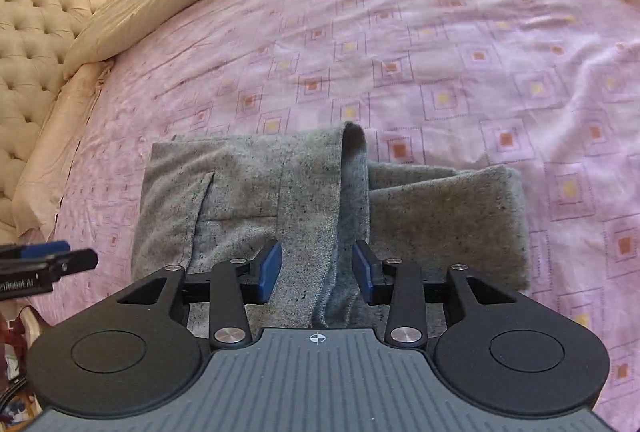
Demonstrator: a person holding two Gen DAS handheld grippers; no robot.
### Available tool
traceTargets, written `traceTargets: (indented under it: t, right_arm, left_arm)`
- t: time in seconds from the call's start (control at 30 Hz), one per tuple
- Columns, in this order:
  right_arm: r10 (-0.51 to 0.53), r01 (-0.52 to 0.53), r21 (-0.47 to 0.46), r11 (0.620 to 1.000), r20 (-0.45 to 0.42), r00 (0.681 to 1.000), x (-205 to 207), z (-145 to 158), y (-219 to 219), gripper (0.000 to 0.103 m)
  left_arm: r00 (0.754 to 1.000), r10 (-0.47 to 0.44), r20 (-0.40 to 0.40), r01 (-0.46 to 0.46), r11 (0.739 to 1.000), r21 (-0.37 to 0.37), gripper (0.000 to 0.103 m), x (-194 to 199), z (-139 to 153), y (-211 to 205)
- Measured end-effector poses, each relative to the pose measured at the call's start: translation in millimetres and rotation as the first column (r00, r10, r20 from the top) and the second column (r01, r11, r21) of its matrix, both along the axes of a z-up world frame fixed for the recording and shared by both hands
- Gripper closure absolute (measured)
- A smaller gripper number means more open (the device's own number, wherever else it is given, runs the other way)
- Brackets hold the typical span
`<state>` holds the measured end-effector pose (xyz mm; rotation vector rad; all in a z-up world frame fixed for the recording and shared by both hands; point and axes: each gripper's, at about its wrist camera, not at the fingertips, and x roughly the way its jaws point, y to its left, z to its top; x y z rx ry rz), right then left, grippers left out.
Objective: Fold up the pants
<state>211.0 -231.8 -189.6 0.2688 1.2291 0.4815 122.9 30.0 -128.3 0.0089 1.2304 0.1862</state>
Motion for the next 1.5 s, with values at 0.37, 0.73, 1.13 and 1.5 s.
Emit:
traceTargets:
  t: [0.37,0.73,1.13,1.5]
  right_arm:
    - [-0.108,0.108,0.0,0.994,-0.081,0.991,3.8,-19.2,-7.6,0.06]
    - [-0.018,0.026,0.075,0.997,-0.109,0.994,1.2,-13.6,23.4,0.085]
    - [-0.008,0.009,-0.006,1.0,0.11,0.994,-43.0,87.6,-18.7,0.089]
    - [-0.17,0.178,0.193,0.965,-0.061,0.984,-26.9,50.1,-36.2,0.089]
  left_arm:
    - [0.999,0.036,-0.028,-0.037,0.999,-0.037,0.038,-30.2,-13.0,25.9]
    - [0.997,0.074,-0.015,-0.075,0.994,-0.073,0.038,-26.6,-13.8,43.3]
    - [0.998,0.026,0.058,-0.02,0.995,-0.1,0.034,-5.5,-2.9,23.6]
    - [0.953,-0.217,0.211,0.251,0.956,-0.15,0.034,-21.7,23.7,-57.1]
